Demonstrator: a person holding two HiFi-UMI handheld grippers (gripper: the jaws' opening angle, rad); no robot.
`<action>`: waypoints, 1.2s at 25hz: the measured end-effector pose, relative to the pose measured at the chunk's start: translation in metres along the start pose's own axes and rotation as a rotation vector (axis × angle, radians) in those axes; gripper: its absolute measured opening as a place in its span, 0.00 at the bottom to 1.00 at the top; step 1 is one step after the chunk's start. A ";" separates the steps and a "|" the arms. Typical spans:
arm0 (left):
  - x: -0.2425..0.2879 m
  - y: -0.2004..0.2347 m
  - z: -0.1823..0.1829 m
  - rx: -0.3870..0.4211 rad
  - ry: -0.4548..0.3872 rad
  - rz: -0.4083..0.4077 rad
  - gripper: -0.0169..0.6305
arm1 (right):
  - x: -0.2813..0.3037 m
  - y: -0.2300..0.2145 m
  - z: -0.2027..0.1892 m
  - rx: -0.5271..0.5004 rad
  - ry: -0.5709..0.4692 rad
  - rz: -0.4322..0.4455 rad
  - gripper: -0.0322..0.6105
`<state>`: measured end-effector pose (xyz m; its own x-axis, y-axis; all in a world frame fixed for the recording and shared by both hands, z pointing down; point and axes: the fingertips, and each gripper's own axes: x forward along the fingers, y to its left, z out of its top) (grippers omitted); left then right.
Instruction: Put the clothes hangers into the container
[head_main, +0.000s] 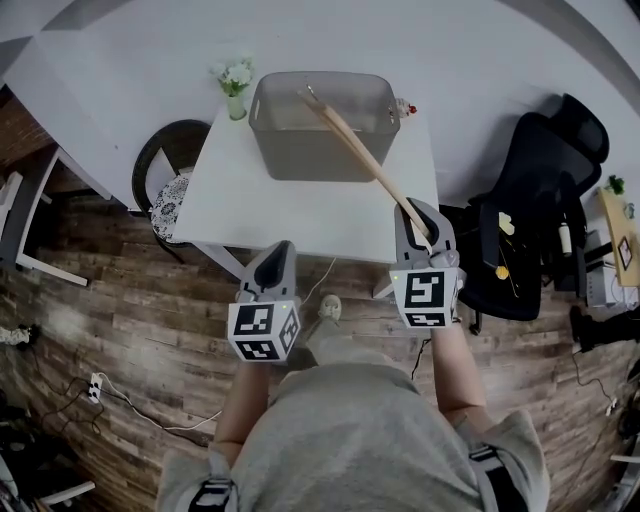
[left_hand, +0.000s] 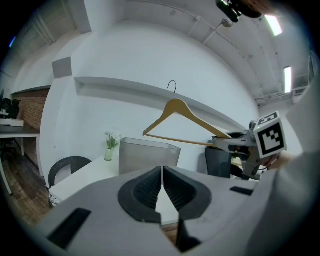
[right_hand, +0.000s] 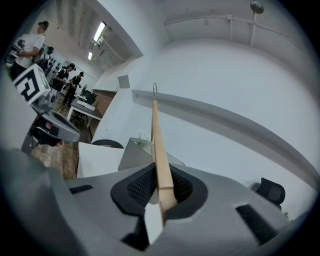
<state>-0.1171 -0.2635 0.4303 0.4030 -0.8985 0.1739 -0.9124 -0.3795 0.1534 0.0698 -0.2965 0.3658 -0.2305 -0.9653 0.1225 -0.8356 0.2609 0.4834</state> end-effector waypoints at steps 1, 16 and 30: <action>0.007 0.003 0.002 0.002 -0.001 0.003 0.05 | 0.008 -0.002 0.000 -0.003 0.000 0.003 0.11; 0.099 0.048 0.040 -0.012 -0.015 0.049 0.05 | 0.123 -0.035 0.001 -0.095 0.035 0.090 0.11; 0.157 0.078 0.061 -0.005 -0.027 0.077 0.05 | 0.203 -0.052 -0.006 -0.270 0.138 0.256 0.11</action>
<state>-0.1293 -0.4476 0.4097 0.3298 -0.9305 0.1593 -0.9401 -0.3082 0.1458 0.0693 -0.5058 0.3705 -0.3296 -0.8666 0.3747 -0.5948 0.4988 0.6304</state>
